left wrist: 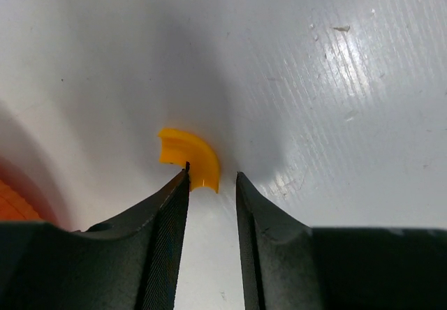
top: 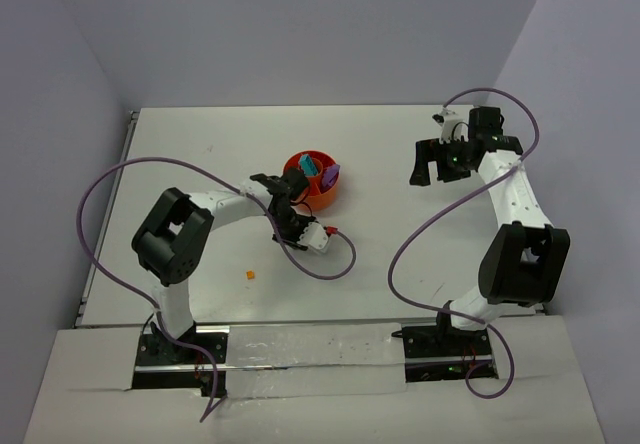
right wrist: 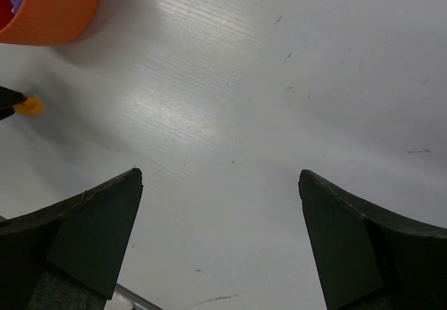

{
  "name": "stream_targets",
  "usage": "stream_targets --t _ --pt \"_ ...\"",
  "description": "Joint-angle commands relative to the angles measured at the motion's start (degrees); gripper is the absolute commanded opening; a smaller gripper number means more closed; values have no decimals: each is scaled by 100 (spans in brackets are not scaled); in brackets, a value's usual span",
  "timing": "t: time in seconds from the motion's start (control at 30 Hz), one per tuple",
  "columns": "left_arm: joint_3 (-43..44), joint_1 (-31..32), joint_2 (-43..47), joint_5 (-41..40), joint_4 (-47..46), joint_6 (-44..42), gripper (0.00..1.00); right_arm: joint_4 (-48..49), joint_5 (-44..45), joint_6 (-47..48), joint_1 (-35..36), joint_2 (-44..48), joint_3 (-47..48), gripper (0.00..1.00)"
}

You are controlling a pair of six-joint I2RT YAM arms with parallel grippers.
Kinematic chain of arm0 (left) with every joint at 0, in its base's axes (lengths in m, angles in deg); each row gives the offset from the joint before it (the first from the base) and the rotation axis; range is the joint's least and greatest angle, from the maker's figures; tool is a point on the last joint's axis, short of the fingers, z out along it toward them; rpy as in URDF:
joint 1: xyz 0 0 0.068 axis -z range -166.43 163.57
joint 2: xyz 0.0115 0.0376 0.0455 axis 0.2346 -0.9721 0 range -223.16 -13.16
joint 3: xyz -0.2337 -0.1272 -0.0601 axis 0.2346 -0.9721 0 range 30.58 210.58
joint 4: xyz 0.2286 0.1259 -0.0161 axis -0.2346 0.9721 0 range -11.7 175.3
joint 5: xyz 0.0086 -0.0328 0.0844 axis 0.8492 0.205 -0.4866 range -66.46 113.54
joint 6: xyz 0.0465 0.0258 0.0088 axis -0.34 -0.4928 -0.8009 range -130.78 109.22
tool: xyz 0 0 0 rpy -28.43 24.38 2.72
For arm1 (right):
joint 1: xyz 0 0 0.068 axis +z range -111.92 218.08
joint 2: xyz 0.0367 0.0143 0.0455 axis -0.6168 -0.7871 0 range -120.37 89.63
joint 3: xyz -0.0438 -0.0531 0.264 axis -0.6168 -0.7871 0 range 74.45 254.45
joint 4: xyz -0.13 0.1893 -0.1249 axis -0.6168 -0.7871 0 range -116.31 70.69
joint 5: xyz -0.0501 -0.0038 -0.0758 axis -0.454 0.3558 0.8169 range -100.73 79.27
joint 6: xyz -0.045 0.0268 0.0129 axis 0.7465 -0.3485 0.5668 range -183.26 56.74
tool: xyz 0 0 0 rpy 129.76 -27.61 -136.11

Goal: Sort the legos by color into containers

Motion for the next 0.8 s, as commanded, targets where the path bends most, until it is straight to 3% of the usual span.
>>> stream_targets --t 0.0,0.4,0.6,0.77 --pt "-98 72 4 -71 94 316 40 59 -104 58 -43 -61 318 100" --pt "-41 89 -35 -81 -242 928 35 42 -130 35 -43 -157 396 99" --pt "-216 81 169 -11 -588 1187 10 42 -139 26 -43 -175 432 99" --pt "-332 -69 606 388 -816 1444 3 42 -157 35 -43 -193 441 99"
